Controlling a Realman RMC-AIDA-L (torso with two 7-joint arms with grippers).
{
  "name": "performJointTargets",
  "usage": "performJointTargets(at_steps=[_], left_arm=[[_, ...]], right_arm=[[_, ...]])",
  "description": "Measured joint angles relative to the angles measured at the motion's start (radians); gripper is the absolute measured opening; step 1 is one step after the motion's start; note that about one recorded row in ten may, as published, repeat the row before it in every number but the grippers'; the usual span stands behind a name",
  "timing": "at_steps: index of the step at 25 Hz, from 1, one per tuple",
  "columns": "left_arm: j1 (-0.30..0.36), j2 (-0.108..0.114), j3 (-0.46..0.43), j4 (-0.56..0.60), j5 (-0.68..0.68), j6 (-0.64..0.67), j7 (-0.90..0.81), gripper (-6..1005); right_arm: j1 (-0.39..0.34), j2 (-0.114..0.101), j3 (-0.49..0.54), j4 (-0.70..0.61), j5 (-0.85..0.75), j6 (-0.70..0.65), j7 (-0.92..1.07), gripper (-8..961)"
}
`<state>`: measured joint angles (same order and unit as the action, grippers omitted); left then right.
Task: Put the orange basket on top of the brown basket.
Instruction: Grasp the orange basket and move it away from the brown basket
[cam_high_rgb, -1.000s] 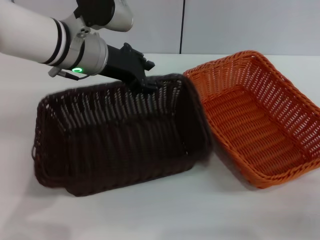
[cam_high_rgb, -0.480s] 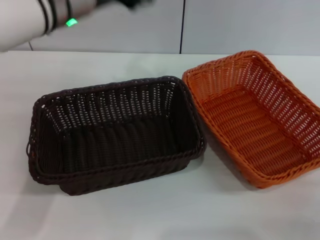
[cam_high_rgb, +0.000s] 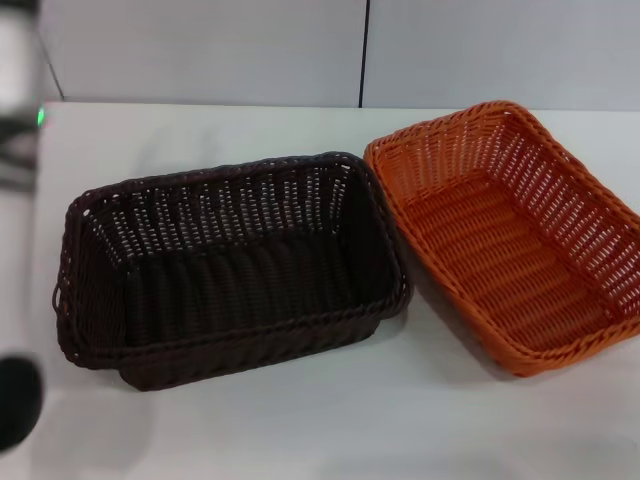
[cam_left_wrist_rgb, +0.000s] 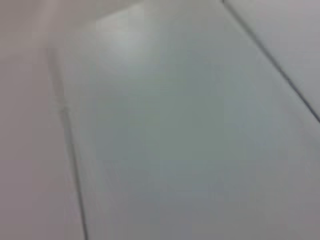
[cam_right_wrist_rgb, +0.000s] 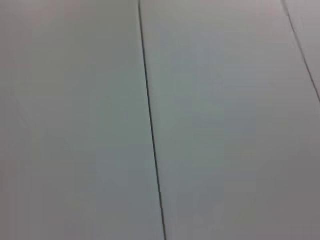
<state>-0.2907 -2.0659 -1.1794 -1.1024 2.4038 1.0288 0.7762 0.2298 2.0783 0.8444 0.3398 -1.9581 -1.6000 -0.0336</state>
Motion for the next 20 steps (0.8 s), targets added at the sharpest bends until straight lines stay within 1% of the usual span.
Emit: performJointTargets(at_steps=[2, 4, 6, 7, 9, 10, 11, 13, 15, 16, 17, 18, 19, 20], left_arm=[[0.043, 0.001, -0.025, 0.084, 0.051, 0.040, -0.184, 728], [0.068, 0.001, -0.046, 0.157, 0.053, 0.045, -0.261, 729], [0.094, 0.002, -0.056, 0.255, 0.052, 0.050, -0.312, 729], [0.103, 0.003, -0.059, 0.283, 0.051, 0.052, -0.330, 729], [0.129, 0.001, -0.064, 0.350, 0.045, 0.053, -0.367, 729], [0.139, 0.000, -0.066, 0.372, 0.041, 0.053, -0.379, 729], [0.148, -0.001, -0.067, 0.394, 0.035, 0.054, -0.387, 729], [0.154, -0.002, -0.067, 0.411, 0.029, 0.054, -0.394, 729], [0.162, -0.003, -0.068, 0.462, 0.004, 0.051, -0.412, 730], [0.161, -0.003, -0.068, 0.470, 0.000, 0.050, -0.415, 730], [0.158, -0.003, -0.068, 0.487, -0.006, 0.046, -0.422, 730], [0.154, -0.003, -0.068, 0.500, -0.011, 0.044, -0.428, 730], [0.149, -0.002, -0.068, 0.512, -0.014, 0.043, -0.434, 730], [0.142, -0.002, -0.068, 0.525, -0.017, 0.042, -0.443, 730]], right_arm=[[0.000, 0.000, -0.001, 0.006, -0.010, -0.041, 0.059, 731], [0.000, -0.003, -0.002, 0.009, -0.035, -0.089, 0.148, 731], [0.005, -0.011, 0.002, 0.013, -0.073, -0.129, 0.227, 731], [0.014, -0.020, 0.006, 0.021, -0.099, -0.140, 0.254, 731], [0.034, -0.047, 0.012, 0.067, -0.148, -0.116, 0.276, 731], [0.046, -0.074, 0.012, 0.115, -0.175, -0.068, 0.277, 731], [0.056, -0.106, 0.012, 0.176, -0.202, 0.004, 0.278, 731], [0.078, -0.178, 0.024, 0.322, -0.245, 0.178, 0.280, 731], [0.098, -0.255, 0.067, 0.489, -0.293, 0.442, 0.289, 731], [0.104, -0.281, 0.102, 0.558, -0.323, 0.577, 0.294, 731], [0.111, -0.302, 0.151, 0.639, -0.367, 0.737, 0.298, 731], [0.112, -0.310, 0.207, 0.715, -0.424, 0.886, 0.301, 731], [0.112, -0.309, 0.269, 0.794, -0.488, 1.036, 0.301, 731], [0.111, -0.302, 0.322, 0.864, -0.554, 1.187, 0.301, 731]])
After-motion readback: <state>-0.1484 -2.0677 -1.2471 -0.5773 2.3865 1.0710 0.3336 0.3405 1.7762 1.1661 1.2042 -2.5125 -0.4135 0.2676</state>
